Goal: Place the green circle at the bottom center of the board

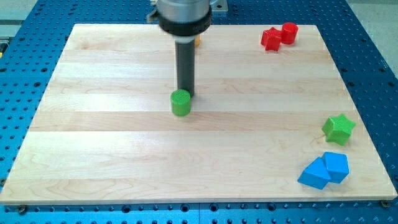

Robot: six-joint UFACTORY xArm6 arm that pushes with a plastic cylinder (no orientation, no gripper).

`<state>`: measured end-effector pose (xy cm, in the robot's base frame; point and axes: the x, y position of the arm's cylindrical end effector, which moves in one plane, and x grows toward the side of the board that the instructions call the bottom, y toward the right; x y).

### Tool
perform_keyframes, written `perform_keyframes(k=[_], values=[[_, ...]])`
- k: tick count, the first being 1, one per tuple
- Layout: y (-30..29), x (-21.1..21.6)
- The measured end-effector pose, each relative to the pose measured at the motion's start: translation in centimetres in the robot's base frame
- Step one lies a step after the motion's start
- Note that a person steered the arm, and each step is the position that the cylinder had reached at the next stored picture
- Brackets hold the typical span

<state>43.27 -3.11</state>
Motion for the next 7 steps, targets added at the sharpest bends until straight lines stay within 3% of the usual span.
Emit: perform_keyframes(k=[1,2,3,4,6,7], values=[[-0.1,8.2],[0.0,11.5],[-5.0,10.1],[-6.6,14.3],[-3.0,12.7],[-1.8,8.3]])
